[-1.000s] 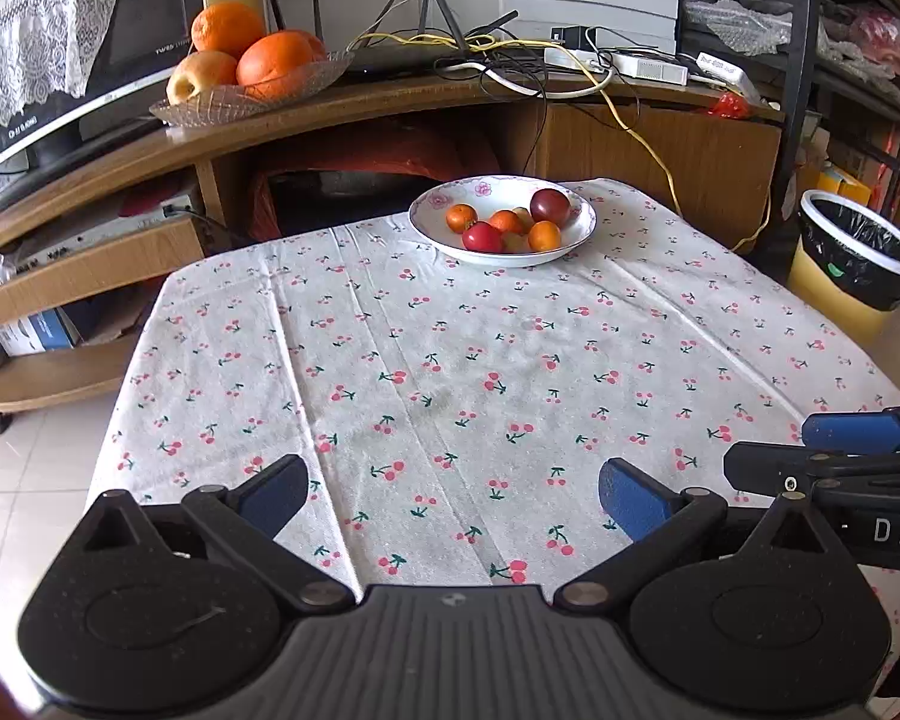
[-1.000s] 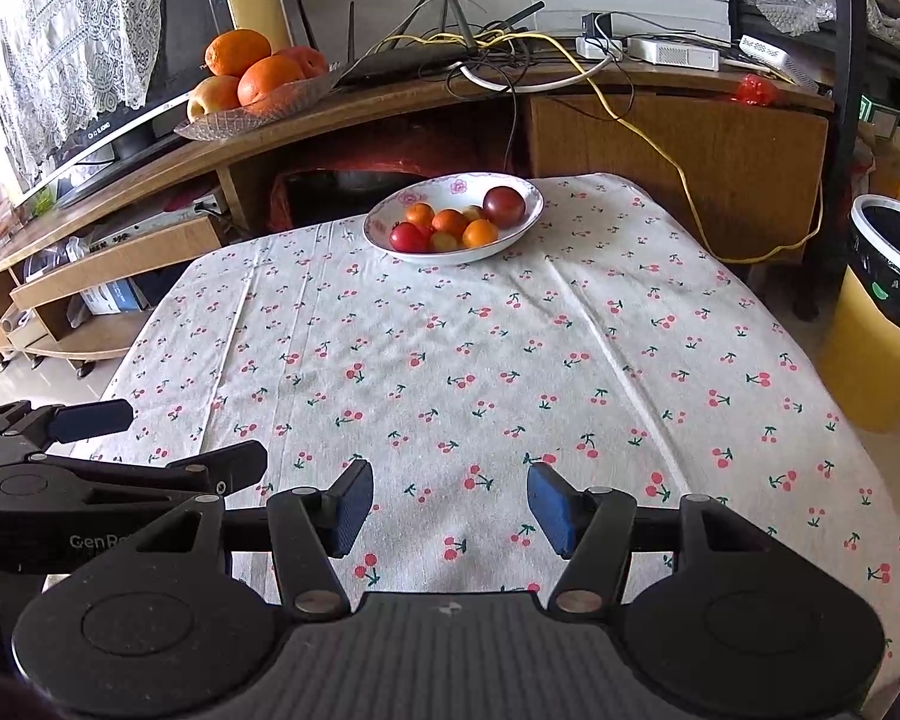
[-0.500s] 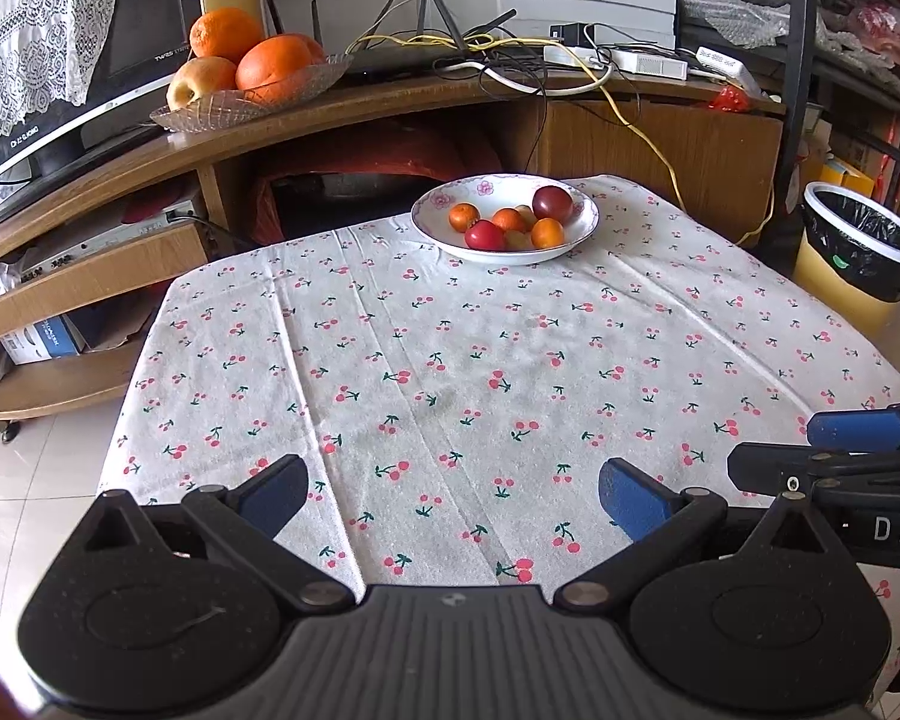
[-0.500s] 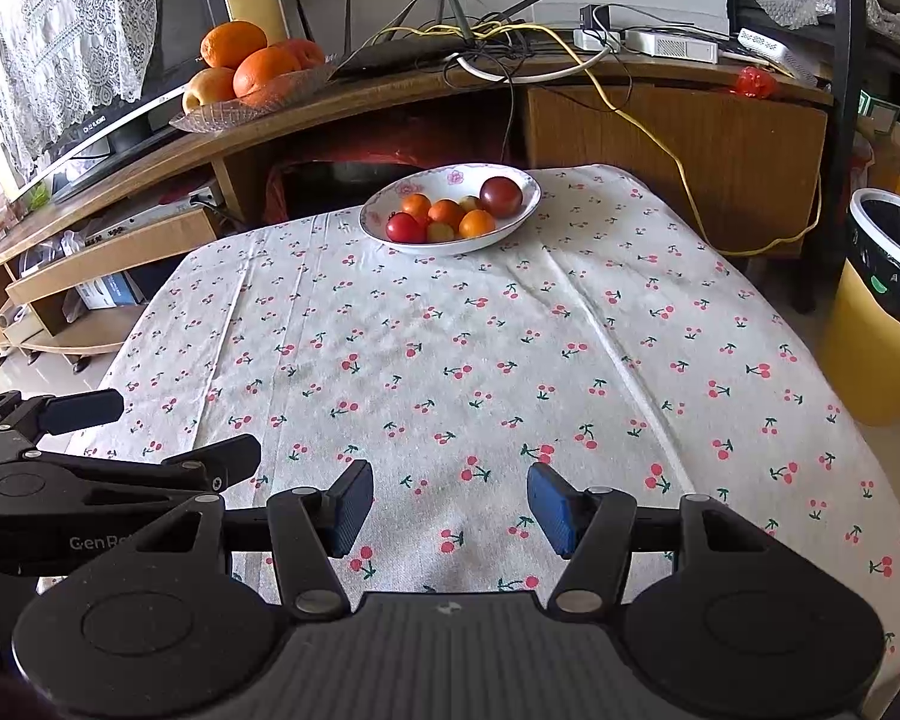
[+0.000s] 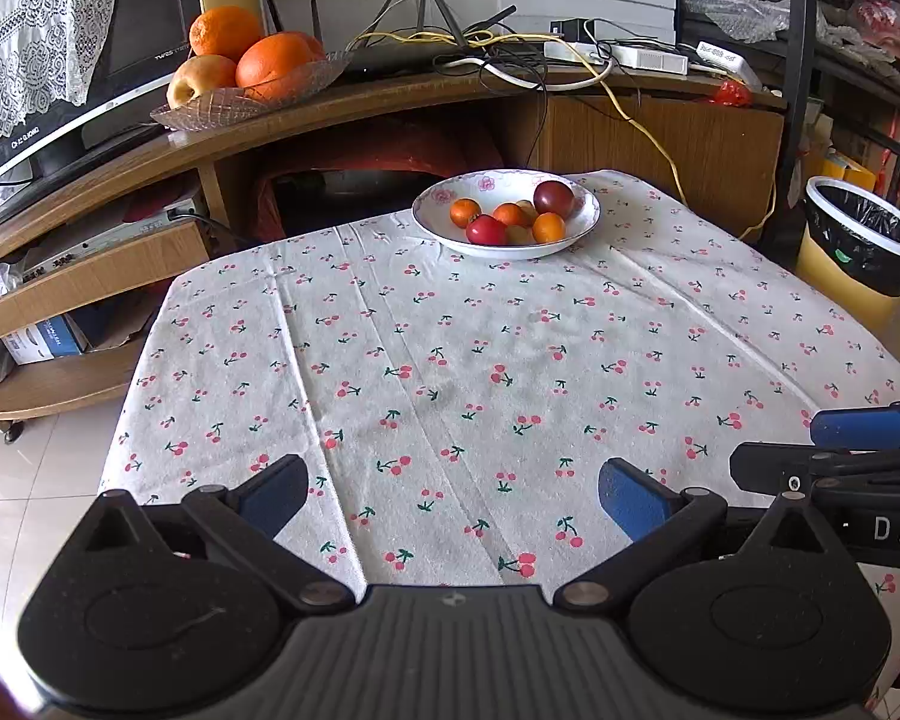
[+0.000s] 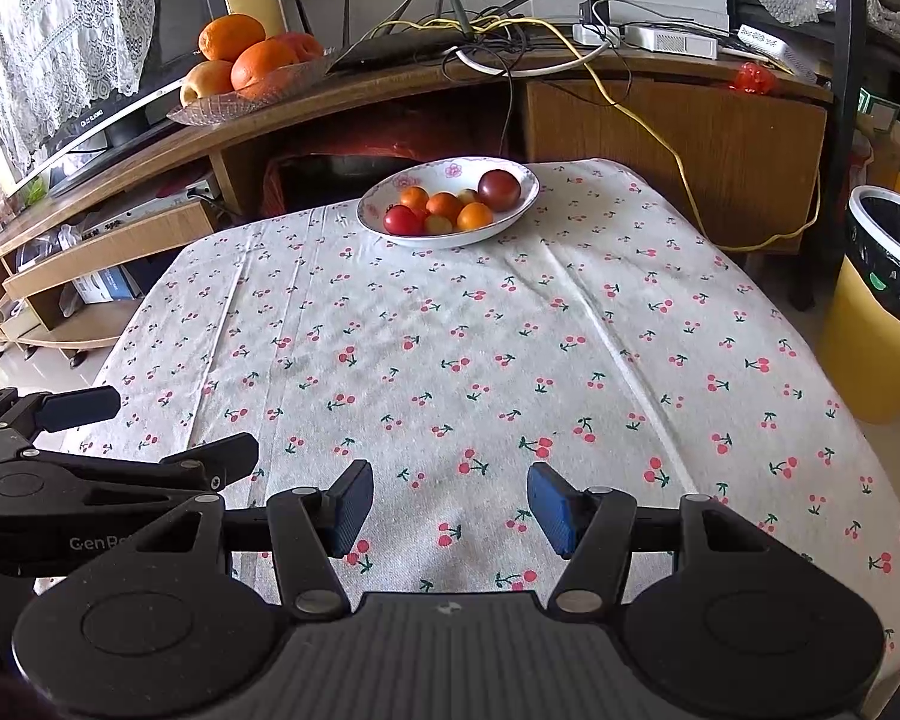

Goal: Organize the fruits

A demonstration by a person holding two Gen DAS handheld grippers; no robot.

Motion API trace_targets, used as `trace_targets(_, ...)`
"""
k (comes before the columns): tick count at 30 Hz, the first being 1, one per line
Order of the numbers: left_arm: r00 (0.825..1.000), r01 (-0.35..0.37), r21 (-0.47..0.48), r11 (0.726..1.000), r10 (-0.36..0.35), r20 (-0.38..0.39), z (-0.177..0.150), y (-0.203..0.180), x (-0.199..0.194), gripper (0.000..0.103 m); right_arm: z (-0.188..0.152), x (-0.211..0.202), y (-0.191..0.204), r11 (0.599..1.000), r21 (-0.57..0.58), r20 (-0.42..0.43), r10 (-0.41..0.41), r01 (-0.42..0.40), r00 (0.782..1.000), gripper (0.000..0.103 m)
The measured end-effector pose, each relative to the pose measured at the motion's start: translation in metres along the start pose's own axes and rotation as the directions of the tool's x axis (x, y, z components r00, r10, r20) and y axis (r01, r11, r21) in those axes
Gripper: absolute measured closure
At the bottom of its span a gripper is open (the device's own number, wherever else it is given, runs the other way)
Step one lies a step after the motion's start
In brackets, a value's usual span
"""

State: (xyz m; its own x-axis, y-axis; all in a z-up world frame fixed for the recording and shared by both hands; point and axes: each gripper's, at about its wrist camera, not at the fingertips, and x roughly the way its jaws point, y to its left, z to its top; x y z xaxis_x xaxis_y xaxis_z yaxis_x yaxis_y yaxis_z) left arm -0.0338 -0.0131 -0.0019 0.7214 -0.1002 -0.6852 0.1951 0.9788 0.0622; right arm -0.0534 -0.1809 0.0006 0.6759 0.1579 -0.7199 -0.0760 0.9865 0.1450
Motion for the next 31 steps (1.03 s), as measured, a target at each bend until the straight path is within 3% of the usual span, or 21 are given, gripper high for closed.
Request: trace_targets(31,1.000,-0.020,-0.008,1.000,0.020,0.003,-0.0022,0.0016,0.0006,0.000,-0.0010,0.0011,-0.0007,1.000,0.002,-0.005,-0.005,0.005,1.000,0.049)
